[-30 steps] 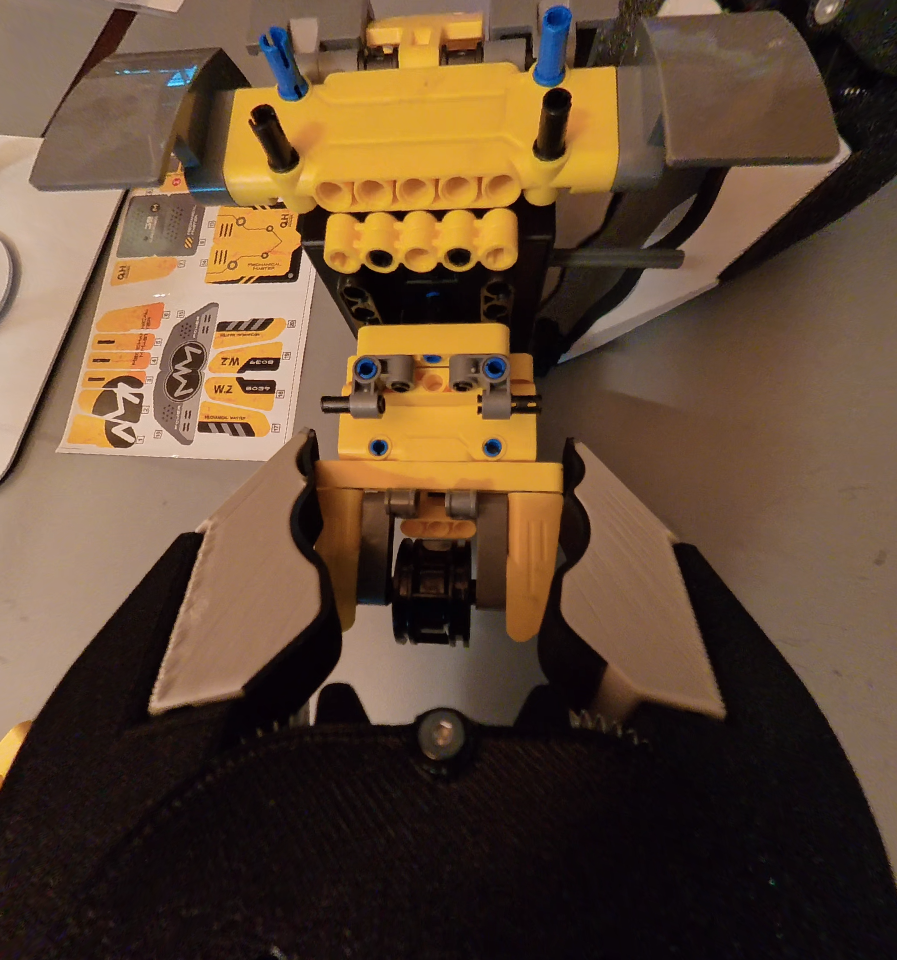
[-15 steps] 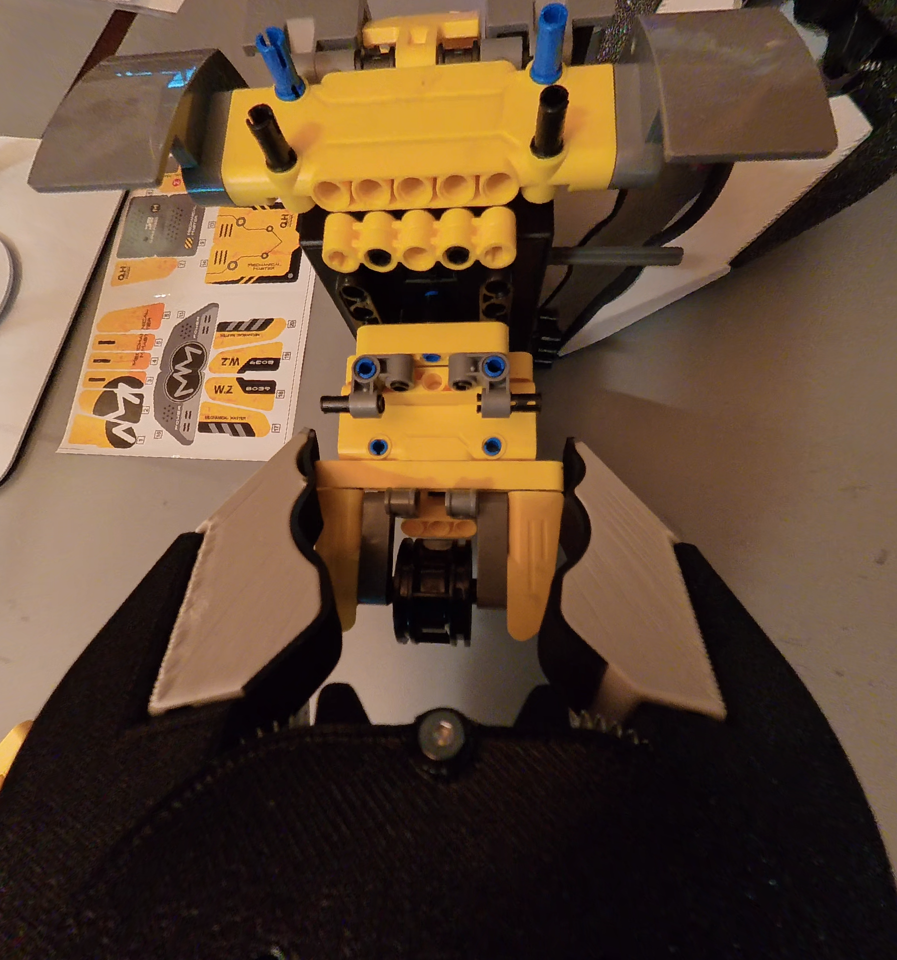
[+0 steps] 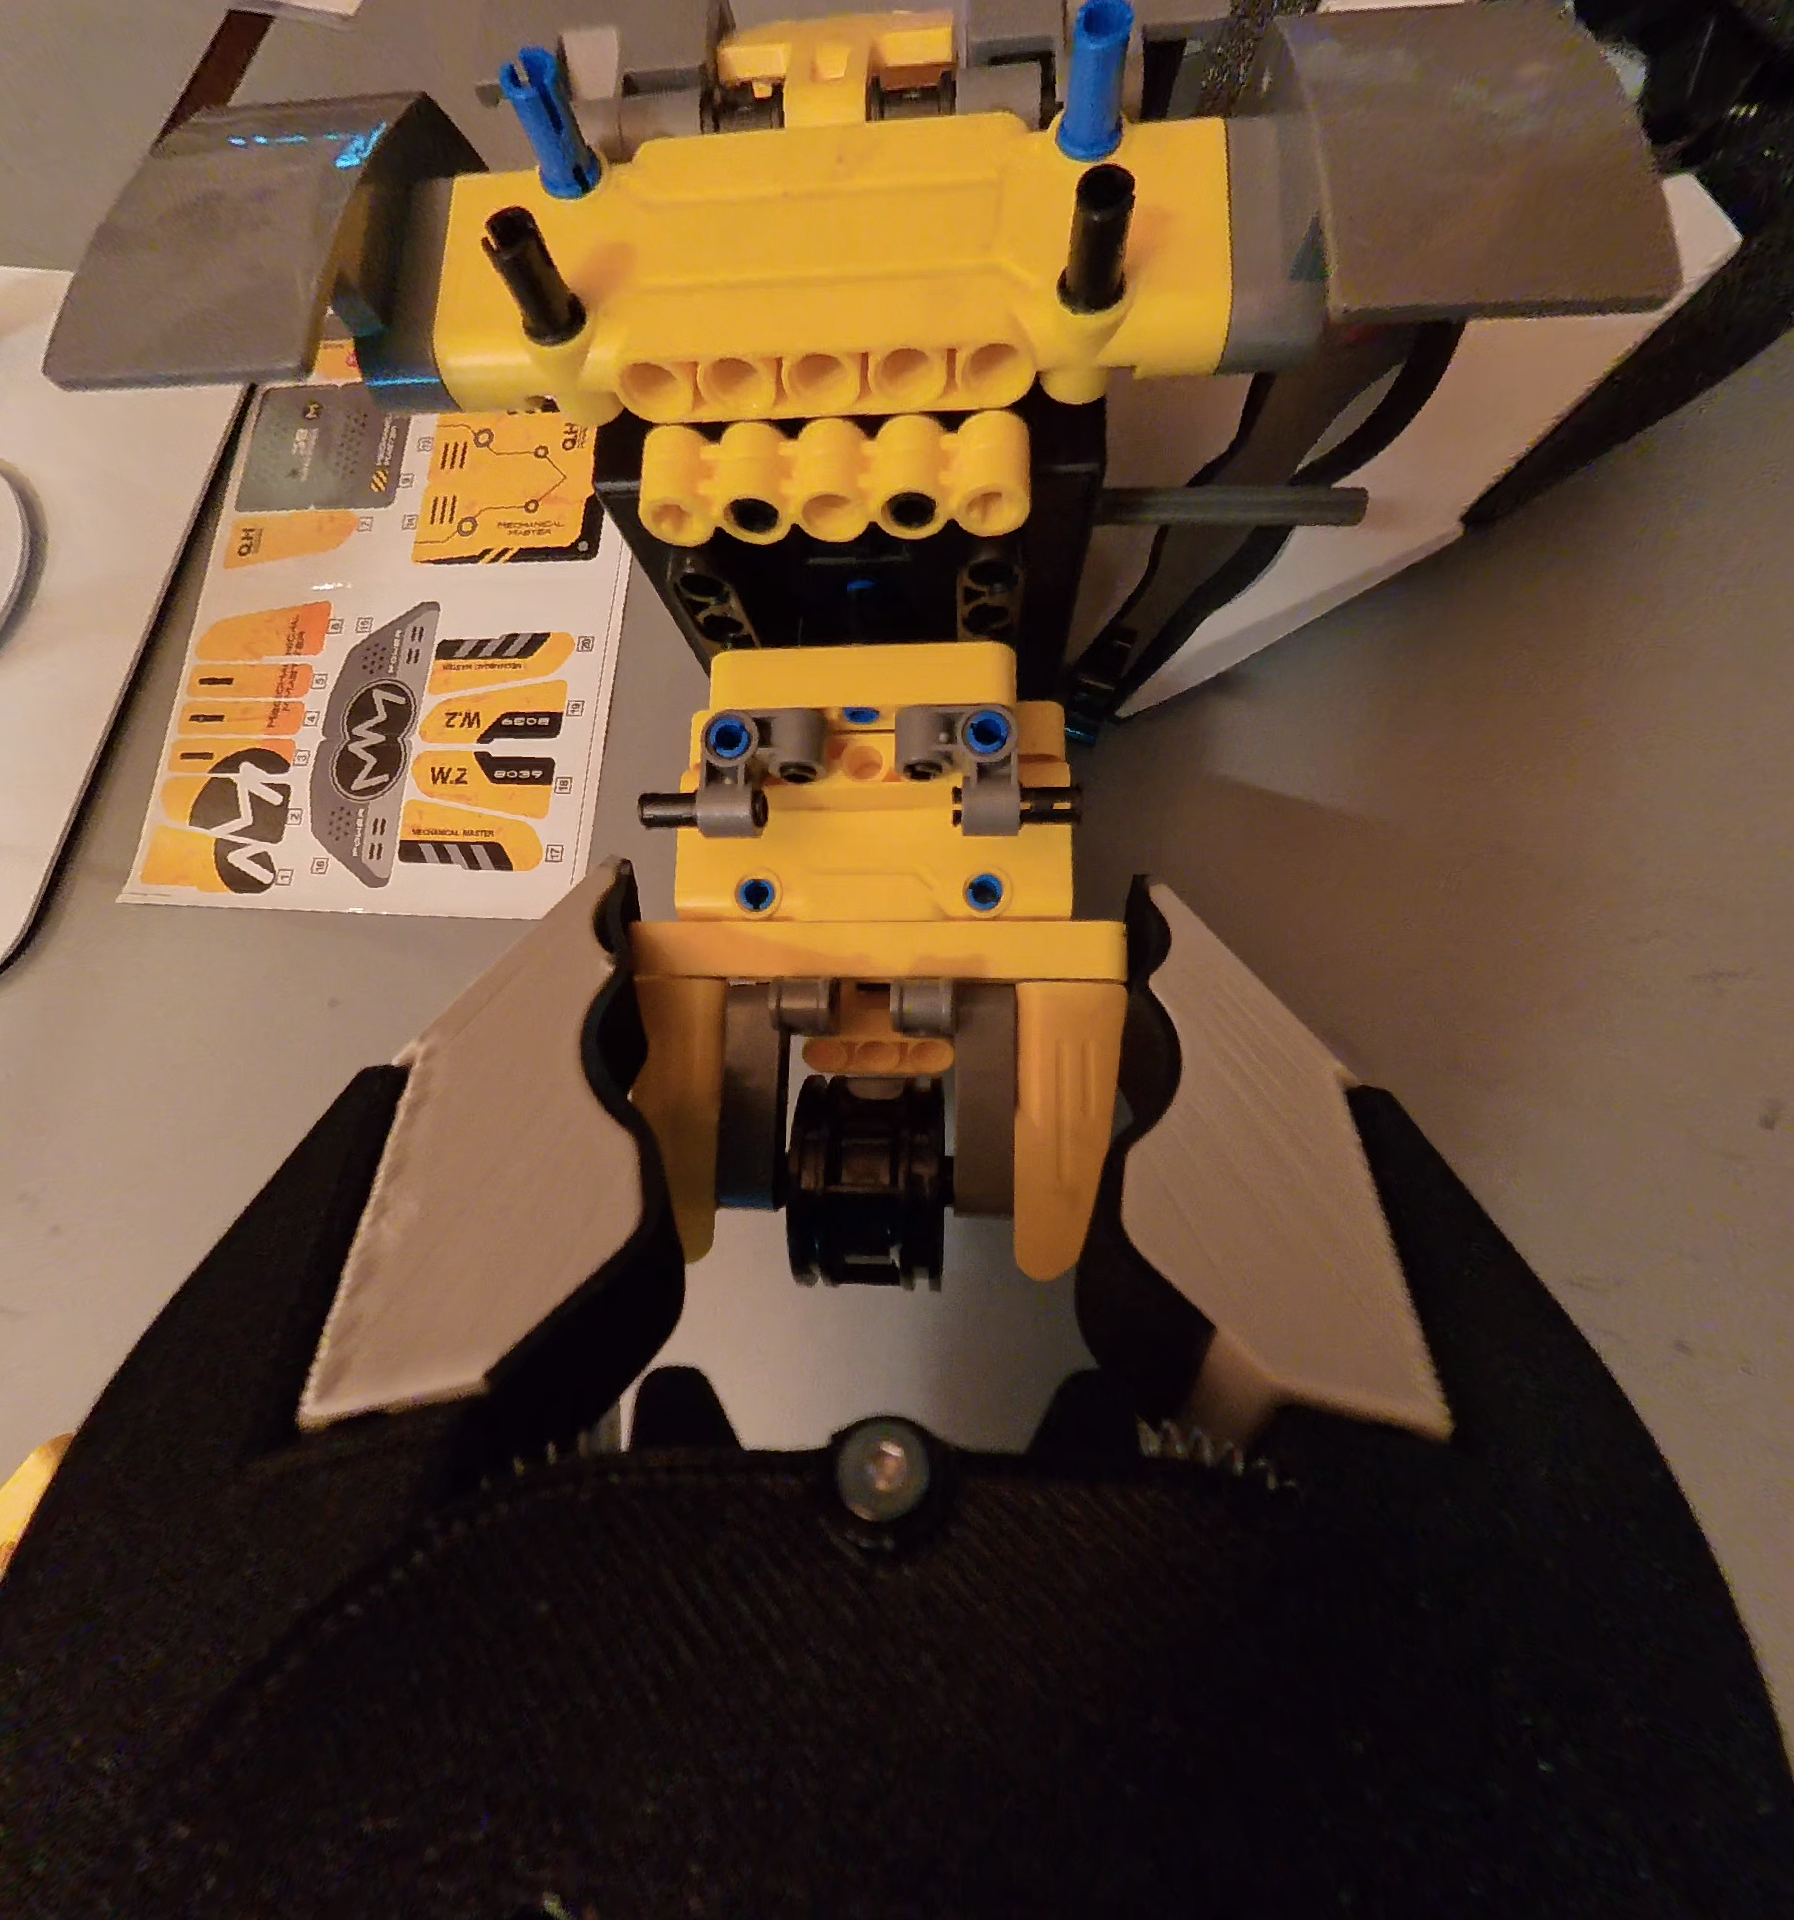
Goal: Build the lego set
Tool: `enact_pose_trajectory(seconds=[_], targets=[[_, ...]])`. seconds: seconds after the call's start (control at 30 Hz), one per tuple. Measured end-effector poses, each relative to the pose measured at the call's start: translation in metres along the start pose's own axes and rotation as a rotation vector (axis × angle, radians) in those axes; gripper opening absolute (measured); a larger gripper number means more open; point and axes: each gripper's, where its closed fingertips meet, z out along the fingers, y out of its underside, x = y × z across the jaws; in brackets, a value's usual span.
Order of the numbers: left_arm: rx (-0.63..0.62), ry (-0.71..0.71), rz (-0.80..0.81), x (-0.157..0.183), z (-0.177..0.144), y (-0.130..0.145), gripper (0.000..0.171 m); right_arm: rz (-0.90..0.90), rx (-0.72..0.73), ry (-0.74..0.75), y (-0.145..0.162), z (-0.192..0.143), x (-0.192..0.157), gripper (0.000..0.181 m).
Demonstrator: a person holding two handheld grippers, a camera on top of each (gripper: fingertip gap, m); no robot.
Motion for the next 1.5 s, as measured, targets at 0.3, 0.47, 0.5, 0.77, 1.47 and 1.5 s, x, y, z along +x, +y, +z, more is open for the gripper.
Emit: enact_pose_trajectory(seconds=[0.3,0.47,0.5,0.77,1.47,1.5], targets=[[-0.004,-0.006,0.004,-0.001,0.001,0.002,0.088,0.011,0.024,0.01,0.009,-0.001,0.006,0.012],[0.001,-0.007,0.002,-0.001,0.001,0.001,0.088,-0.025,-0.01,0.037,0.016,0.001,0.006,0.014],[0.002,-0.007,0.002,-0.001,0.001,0.0,0.088,-0.024,-0.012,0.037,0.016,0.001,0.006,0.014],[0.01,-0.008,-0.002,-0.001,0.001,-0.001,0.088,0.006,-0.018,0.064,0.019,-0.005,0.009,0.02],[0.02,-0.01,-0.003,-0.001,0.001,-0.002,0.089,0.32,-0.004,0.1,0.008,-0.005,0.007,0.01],[0.02,-0.01,-0.003,-0.001,0.001,-0.002,0.089,0.321,-0.004,0.101,0.008,-0.005,0.008,0.01]])
